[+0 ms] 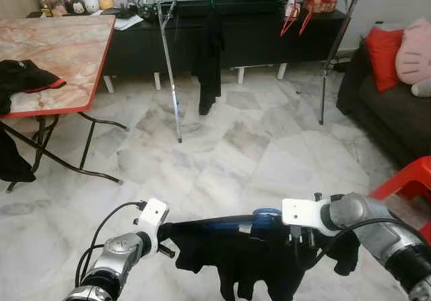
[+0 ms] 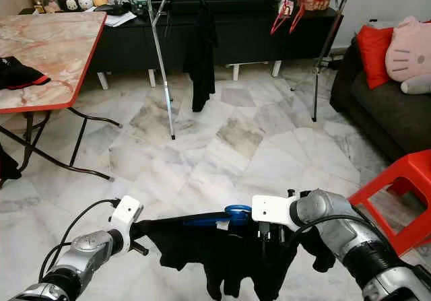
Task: Hang hanger
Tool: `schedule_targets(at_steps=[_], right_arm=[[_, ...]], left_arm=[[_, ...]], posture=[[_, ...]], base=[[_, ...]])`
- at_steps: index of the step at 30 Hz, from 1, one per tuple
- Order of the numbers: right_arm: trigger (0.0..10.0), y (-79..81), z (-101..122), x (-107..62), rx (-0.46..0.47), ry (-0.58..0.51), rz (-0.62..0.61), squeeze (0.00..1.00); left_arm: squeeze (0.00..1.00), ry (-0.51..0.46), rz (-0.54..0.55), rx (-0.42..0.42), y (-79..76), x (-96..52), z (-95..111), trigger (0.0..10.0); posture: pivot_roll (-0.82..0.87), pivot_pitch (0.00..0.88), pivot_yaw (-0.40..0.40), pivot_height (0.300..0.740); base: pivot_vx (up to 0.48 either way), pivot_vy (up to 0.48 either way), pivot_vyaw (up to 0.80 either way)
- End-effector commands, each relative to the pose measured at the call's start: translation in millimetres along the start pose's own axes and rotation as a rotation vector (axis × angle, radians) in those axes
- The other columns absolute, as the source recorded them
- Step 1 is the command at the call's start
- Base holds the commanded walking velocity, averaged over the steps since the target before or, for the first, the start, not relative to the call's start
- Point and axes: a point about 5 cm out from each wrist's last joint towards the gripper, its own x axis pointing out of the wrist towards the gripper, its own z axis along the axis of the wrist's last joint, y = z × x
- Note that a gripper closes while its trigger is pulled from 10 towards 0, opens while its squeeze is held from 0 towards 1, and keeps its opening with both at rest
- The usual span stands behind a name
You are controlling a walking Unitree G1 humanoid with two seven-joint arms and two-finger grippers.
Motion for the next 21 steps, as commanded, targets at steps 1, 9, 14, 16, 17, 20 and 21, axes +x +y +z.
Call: schedule_targets(at_steps=[1, 9, 14, 16, 17, 20, 21], right_arm=[[0.0, -1.7, -11, -0.8, 0.033, 0.059, -0.041, 0.00], [0.0, 20.6, -3, 25.0, 0.066, 0.074, -0.036, 0.00], [0.0, 25.2, 4, 35.1, 0.205, 0.010, -0.059, 0.00], [0.0, 21.9, 7, 37.3, 0.255, -0.014, -0.095, 0.00], [0.0, 17.0, 9, 38.0, 0.281, -0.026, -0.138, 0.00], [0.0, 5.7, 16, 39.0, 0.349, -0.077, -0.234, 0.00], [0.0, 2.2, 19, 38.9, 0.386, -0.098, -0.262, 0.00]], left_arm=[[0.00, -0.015, 0.020, 0.007, 9.8, -4.5, 7, 10.0], [0.00, -0.142, -0.073, -0.003, 1.8, -1.4, 37, 10.0], [0.00, -0.200, -0.161, 0.004, -9.3, -1.2, 52, 10.0], [0.00, -0.211, -0.203, 0.008, -14.4, -2.6, 57, 10.0], [0.00, -0.210, -0.238, 0.021, -18.2, -3.9, 58, 10.0], [0.00, -0.210, -0.309, 0.052, -25.9, -7.9, 61, 10.0], [0.00, -0.213, -0.321, 0.057, -27.2, -9.2, 62, 10.0]], posture=[[-0.10, 0.000, -0.034, 0.740], [-0.09, 0.000, -0.036, 0.740], [-0.08, 0.000, -0.036, 0.740], [-0.08, 0.000, -0.037, 0.740], [-0.08, 0.000, -0.037, 0.740], [-0.07, 0.000, -0.038, 0.740], [-0.07, 0.000, -0.038, 0.740]], base=[[0.000, 0.000, 0.00], [0.000, 0.000, 0.00], [0.000, 0.000, 0.00], [0.000, 0.000, 0.00], [0.000, 0.000, 0.00], [0.000, 0.000, 0.00], [0.000, 0.000, 0.00]])
